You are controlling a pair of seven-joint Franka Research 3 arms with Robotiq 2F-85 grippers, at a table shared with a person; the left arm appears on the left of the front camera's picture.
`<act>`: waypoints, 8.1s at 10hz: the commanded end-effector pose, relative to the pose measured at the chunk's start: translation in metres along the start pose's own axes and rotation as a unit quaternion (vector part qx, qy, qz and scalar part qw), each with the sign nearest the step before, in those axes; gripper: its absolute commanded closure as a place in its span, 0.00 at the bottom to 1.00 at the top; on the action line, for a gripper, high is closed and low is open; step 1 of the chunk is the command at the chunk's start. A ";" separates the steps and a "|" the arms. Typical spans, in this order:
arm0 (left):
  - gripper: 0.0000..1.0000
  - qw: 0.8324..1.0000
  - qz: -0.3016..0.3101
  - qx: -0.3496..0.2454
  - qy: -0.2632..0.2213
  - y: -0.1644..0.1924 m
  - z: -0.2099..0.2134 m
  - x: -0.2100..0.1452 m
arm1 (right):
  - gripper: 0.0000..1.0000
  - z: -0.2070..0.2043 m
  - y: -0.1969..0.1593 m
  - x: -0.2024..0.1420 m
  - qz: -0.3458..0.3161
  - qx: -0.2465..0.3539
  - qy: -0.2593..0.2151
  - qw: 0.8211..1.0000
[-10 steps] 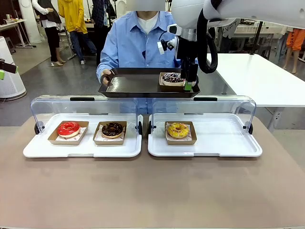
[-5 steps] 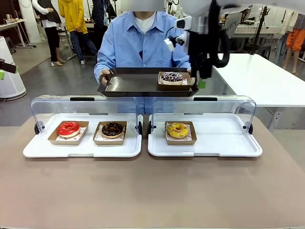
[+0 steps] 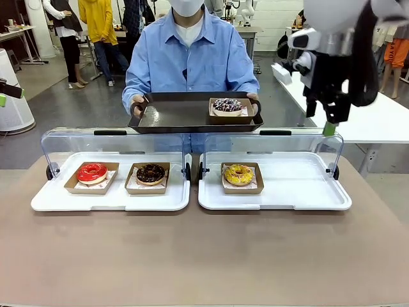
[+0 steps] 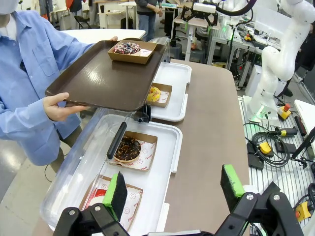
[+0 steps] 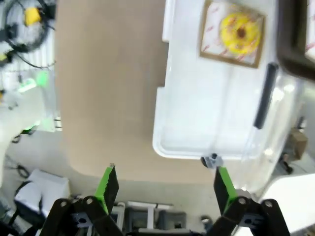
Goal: Provide the desired donut to the person.
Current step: Place the picked Paper togo box onto the Handle tray extended by the person, then pick up and lift the Paper togo box containing the Donut pointed at by the person.
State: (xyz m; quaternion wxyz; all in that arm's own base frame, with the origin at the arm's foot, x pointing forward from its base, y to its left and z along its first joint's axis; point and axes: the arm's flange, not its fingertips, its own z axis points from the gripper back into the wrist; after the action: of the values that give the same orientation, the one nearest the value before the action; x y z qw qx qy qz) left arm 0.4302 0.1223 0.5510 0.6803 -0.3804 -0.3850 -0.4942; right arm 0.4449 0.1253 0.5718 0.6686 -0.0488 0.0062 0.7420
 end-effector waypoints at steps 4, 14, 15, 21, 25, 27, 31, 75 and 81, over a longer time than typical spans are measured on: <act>0.00 1.000 -0.003 -0.001 -0.004 -0.001 0.002 0.001 | 0.00 -0.011 0.001 -0.006 -0.008 -0.005 -0.003 1.000; 0.00 1.000 -0.003 -0.001 -0.004 -0.001 0.002 0.001 | 0.00 -0.011 0.001 -0.006 -0.008 -0.005 -0.003 1.000; 0.00 1.000 -0.003 -0.001 -0.004 -0.001 0.002 0.001 | 0.00 -0.011 0.001 -0.006 -0.008 -0.005 -0.003 1.000; 0.00 1.000 -0.003 -0.001 -0.004 -0.001 0.002 0.001 | 0.00 -0.008 -0.016 -0.060 -0.049 0.121 -0.230 0.964; 0.00 1.000 -0.003 -0.001 -0.004 -0.001 0.002 0.001 | 0.00 -0.021 -0.015 -0.156 -0.022 0.114 -0.465 0.877; 0.00 1.000 -0.003 -0.001 -0.004 -0.001 0.002 0.001 | 0.00 -0.040 0.000 -0.193 -0.041 0.018 -0.515 0.856; 0.00 1.000 -0.003 -0.001 -0.004 -0.001 0.002 0.001 | 0.00 -0.075 0.027 -0.237 -0.134 -0.064 -0.556 0.818; 0.00 0.968 -0.142 -0.046 0.201 -0.014 -0.055 0.057 | 0.00 -0.092 0.038 -0.279 -0.173 -0.052 -0.614 0.769; 0.00 0.841 -0.219 -0.190 0.458 -0.059 -0.190 0.011 | 0.00 -0.092 0.038 -0.279 -0.173 -0.052 -0.614 0.769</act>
State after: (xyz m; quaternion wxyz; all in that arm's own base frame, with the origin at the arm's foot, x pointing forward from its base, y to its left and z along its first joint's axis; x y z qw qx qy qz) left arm 0.4157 -0.0590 0.5011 0.5767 -0.1868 -0.0082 -0.7953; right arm 0.4424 -0.1634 0.5013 0.6424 0.3848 -0.4507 0.4859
